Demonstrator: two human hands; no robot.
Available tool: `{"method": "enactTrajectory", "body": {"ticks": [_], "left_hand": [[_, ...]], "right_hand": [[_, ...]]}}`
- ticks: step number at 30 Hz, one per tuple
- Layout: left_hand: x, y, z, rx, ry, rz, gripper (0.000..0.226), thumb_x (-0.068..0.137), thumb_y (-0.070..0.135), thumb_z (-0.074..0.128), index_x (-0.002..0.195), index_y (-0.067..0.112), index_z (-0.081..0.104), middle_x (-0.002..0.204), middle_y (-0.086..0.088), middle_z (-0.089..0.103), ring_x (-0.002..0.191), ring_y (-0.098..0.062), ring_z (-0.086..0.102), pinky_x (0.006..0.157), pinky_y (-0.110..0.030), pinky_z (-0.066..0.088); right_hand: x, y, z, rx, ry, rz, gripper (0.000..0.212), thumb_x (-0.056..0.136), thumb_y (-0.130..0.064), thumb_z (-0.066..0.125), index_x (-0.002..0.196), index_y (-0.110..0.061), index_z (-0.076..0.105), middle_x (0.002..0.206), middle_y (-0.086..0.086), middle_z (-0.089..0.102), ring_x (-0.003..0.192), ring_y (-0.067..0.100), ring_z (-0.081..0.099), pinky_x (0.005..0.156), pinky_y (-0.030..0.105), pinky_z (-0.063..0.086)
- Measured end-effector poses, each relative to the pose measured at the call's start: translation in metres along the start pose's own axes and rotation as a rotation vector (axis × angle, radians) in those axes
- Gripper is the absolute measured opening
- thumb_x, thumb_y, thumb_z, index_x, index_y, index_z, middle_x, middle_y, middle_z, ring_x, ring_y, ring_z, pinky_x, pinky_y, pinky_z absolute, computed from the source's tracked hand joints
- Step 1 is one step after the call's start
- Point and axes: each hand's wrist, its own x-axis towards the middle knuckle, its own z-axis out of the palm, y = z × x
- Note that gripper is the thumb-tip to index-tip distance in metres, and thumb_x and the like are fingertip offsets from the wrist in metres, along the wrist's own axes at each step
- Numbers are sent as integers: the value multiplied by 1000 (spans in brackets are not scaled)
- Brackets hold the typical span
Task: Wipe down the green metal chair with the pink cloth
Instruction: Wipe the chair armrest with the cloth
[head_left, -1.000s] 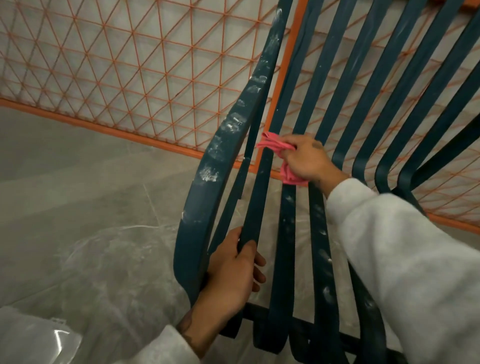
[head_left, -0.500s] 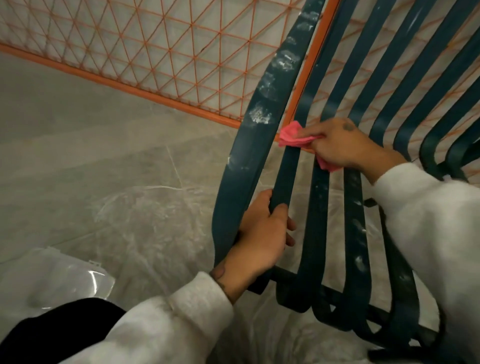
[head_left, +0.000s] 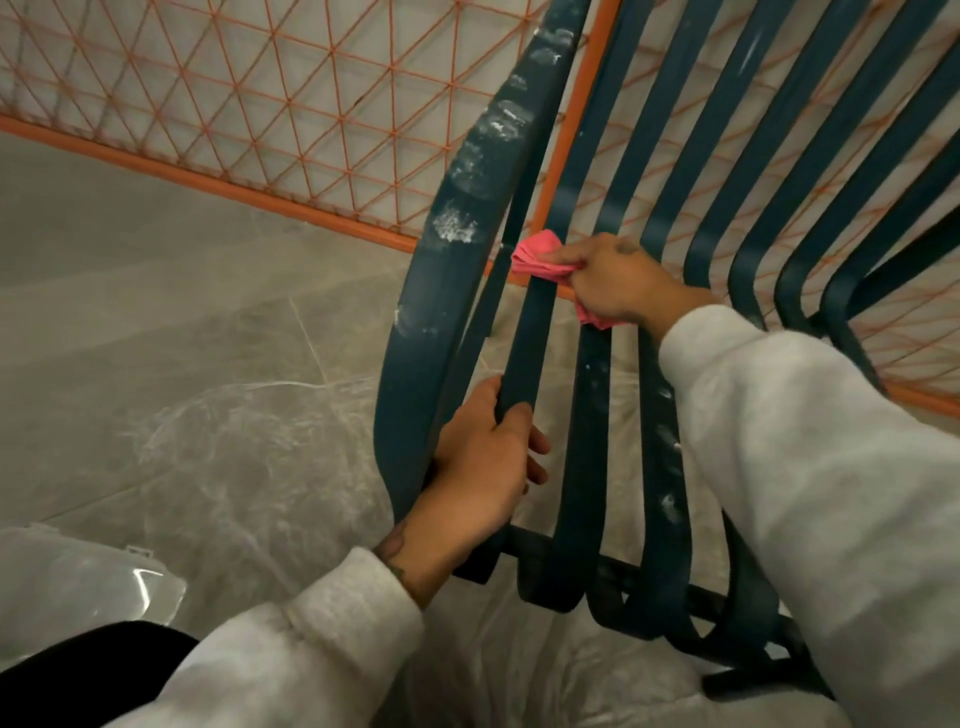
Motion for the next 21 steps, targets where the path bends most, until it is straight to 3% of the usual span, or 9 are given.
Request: {"method": "enactTrajectory", "body": {"ticks": [3,6,10,11,13,15,17,19,21], "left_hand": [[0,1,1,-12,11,-5,32,104,23,41,135,30,49,85,2,69,63,-8,66,61,-26,49],[-2,6,2,-23,44,-17,28,104,22,42,127,33,52,92,3,68,72,-10,66,63,-28,52],[-6,7,3,20,89,42,17,102,25,46,98,39,55,99,7,65,88,-13,65,84,-42,56],[-8,8,3,36,88,78,14,102,27,47,101,38,55,101,10,63,94,-11,62,83,-38,55],[-12,9,2,93,59,166,25,102,31,48,126,38,51,115,20,57,107,2,55,83,-14,43],[-21,12,1,165,41,243,33,101,31,50,132,41,48,119,22,54,108,15,50,80,-1,37],[-30,16,3,238,86,302,32,98,32,53,127,45,47,127,20,50,117,11,47,93,-6,37],[-39,22,10,314,148,359,44,96,36,55,137,45,42,144,20,41,134,1,37,112,-26,33],[-51,32,19,263,158,384,56,95,37,59,147,40,37,145,23,39,134,5,35,114,-27,31]], "right_hand": [[-32,-4,5,-8,2,-45,51,94,-9,44,131,-42,57,136,3,57,110,22,59,102,35,48],[-78,-13,10,26,-17,-131,52,95,-5,45,130,-41,58,138,-5,56,103,13,55,102,41,48],[-120,-22,16,43,-15,-316,51,90,3,47,129,-27,62,141,-10,53,133,7,46,117,36,30],[-126,-23,16,49,-25,-322,51,90,3,46,129,-27,63,140,-10,54,134,7,46,118,35,29],[-137,-32,11,105,-75,-292,51,92,0,45,126,-33,65,132,-12,62,121,5,57,111,32,39],[-153,-36,-2,246,-71,-253,46,97,-2,45,120,-34,67,99,-25,71,82,-3,69,82,18,54],[-168,-35,-12,421,22,-206,36,100,-9,47,115,-38,64,77,-28,67,62,0,65,58,11,50],[-180,-27,-16,611,153,-109,27,99,-19,53,112,-40,63,91,-16,69,80,9,67,70,23,54],[-190,-21,-16,962,208,22,23,96,-17,57,112,-31,65,101,-8,71,96,14,67,85,32,54]]}}
